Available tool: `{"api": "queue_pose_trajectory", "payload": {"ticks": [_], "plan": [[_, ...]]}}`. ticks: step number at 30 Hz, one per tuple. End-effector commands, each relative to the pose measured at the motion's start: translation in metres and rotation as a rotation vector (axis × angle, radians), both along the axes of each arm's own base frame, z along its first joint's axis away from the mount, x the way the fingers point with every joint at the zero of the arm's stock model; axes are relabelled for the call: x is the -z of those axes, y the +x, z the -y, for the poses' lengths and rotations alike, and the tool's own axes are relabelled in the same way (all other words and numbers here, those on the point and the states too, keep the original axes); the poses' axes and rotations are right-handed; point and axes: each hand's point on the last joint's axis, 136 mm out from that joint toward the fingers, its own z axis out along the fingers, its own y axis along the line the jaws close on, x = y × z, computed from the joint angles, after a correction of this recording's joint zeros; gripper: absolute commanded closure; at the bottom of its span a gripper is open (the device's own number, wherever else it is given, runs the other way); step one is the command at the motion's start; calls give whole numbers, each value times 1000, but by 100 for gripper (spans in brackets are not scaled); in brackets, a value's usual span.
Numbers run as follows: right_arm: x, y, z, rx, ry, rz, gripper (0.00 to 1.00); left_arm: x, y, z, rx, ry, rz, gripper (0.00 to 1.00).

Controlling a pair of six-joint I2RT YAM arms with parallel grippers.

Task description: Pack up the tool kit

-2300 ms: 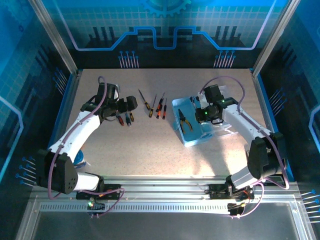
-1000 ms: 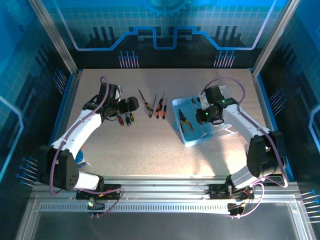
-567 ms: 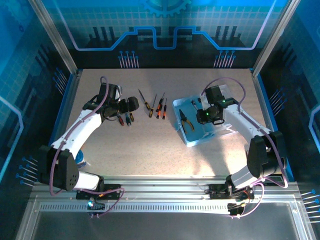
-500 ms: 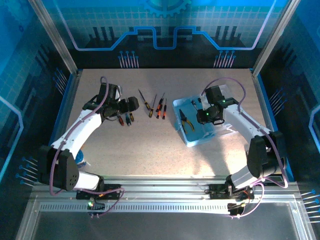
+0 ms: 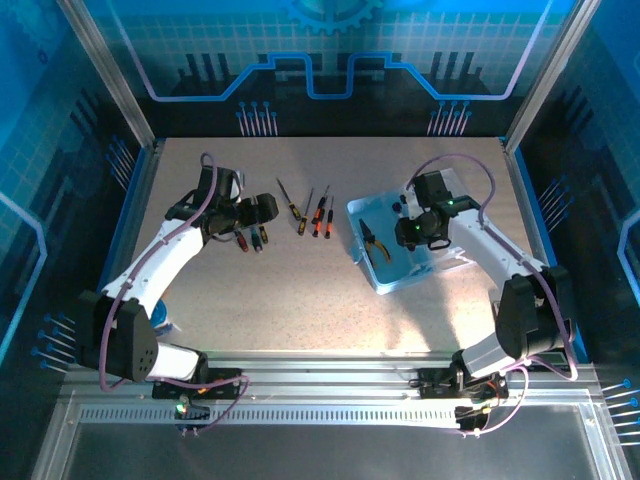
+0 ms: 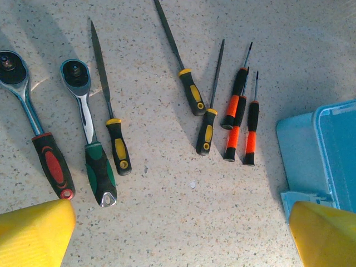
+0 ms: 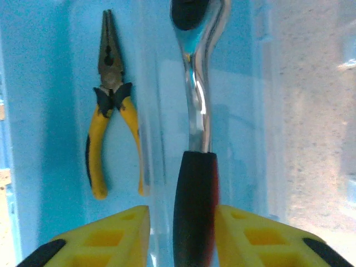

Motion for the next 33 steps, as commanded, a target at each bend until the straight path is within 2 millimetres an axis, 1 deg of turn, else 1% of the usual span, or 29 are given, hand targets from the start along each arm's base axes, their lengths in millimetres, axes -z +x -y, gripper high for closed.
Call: {"api": "queue_pose_trajectory", "payload": {"ticks": [1,5,9,13,17,21,26,27,30,33], "plan": [[-11,1,12,30,-27,25,60,-5,2,3,11,-22,7,1],[-13,1,11,27,-28,27,53,-5,1,4,13,-21,7,1],[-14,0,5,8,-19,28,50,-4,1,4,15,-23,6,1],[-14,0,-8,-29,-18,46,49,-4,1,5,17,-22,7,1],[-10,2,-22,-58,-19,48,52,-2,1,5,18,-25,3,1],[0,6,-28,-64,-27,28,56,-2,1,5,19,-25,4,1],[13,10,-29,-48,-46,2,64,-3,1,6,23,-23,5,1],[14,12,-29,-45,-48,1,66,-3,1,5,22,-23,5,1],[16,15,-30,-34,-51,0,79,-3,1,6,24,-22,7,1],[18,18,-31,-12,-49,2,86,-2,2,6,25,-23,5,1]]}}
